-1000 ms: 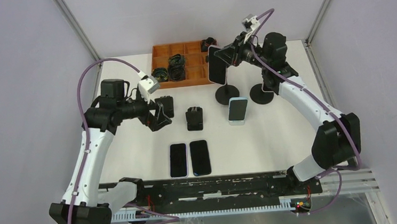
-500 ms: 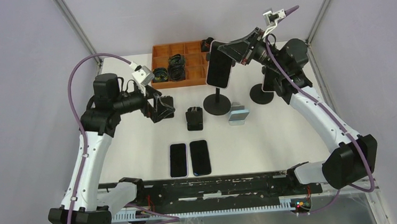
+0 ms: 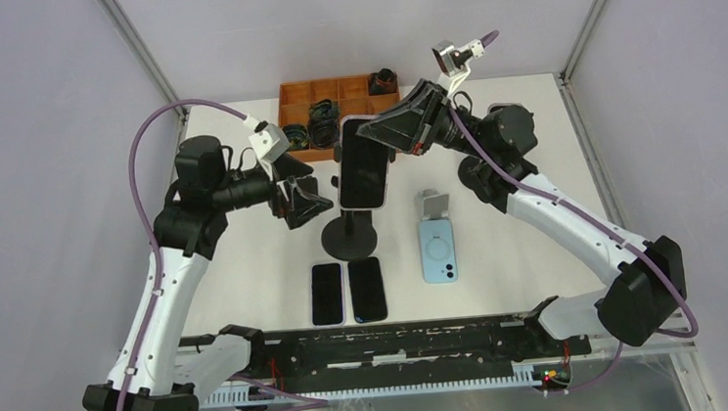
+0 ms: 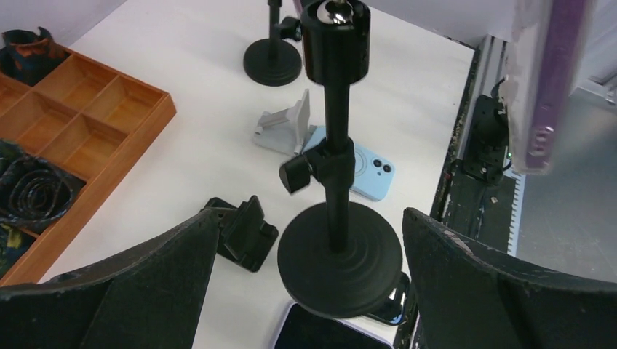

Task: Remove the phone from the phone stand

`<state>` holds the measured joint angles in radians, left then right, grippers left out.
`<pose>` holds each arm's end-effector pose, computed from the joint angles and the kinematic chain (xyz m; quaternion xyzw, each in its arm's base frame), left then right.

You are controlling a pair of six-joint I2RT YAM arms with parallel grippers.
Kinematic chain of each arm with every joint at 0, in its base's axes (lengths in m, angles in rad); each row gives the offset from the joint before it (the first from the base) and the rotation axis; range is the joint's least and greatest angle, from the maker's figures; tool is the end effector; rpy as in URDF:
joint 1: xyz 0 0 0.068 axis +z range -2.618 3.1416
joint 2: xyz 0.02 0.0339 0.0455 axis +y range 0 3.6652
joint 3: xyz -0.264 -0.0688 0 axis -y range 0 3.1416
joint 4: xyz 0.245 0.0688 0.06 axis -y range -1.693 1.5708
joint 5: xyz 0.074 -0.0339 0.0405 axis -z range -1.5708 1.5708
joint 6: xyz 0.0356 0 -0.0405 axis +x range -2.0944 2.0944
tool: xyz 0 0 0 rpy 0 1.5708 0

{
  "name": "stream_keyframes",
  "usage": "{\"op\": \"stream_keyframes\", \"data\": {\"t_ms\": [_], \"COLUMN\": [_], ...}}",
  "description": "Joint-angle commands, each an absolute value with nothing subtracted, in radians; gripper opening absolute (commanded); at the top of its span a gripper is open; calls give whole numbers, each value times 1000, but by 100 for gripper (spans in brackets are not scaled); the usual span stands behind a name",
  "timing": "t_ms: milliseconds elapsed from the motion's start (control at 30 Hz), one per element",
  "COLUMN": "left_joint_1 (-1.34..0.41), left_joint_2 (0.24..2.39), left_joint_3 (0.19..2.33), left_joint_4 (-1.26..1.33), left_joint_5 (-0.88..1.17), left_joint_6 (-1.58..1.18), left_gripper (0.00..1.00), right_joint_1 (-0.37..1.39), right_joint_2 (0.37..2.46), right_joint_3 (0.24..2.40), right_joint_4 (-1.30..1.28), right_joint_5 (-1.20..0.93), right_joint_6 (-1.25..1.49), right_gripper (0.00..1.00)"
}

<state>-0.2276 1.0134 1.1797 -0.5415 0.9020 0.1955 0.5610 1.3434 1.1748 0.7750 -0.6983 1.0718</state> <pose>0.1899 -0.0727 0.4021 0.3961 0.6758 -0.3684 0.5007 0.2379 0.1765 0.4465 -0.1832 0.4982 0.7153 0.4546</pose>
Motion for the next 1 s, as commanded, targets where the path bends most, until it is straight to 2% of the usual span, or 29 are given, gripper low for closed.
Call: {"op": "stream_keyframes", "data": {"t_ms": [0,167,500,600,667,733,833,900,967], "left_joint_1": [-257,-273,-328,-349,-350,-351,-351,-351,-351], "left_joint_2": [982,977,971,963,958,951,937,932,931], "left_joint_3": [1164,1187,1202,1198,1201,1204,1208,1221,1239], "left_joint_4": [-481,-480,-462,-457,-458,-457,-466,-500,-545], "left_joint_5": [946,1043,1105,1105,1113,1125,1139,1145,1143], "left_joint_6": [165,146,109,96,94,97,119,160,203], "left_gripper": [100,100,100,94,82,66,38,15,3], "right_joint_1": [614,676,821,852,872,885,894,893,892], "right_joint_2": [1327,1321,1355,1364,1361,1345,1317,1299,1290], "right_joint_3": [1196,1182,1182,1187,1180,1157,1120,1092,1081], "right_joint_4": [1049,1083,1095,1101,1104,1103,1092,1089,1070], "right_joint_5": [-648,-613,-531,-517,-506,-489,-475,-465,-468], "right_joint_6": [1181,1184,1141,1121,1095,1060,1013,997,983], "right_gripper": [0,0,0,0,0,0,0,0,0]}}
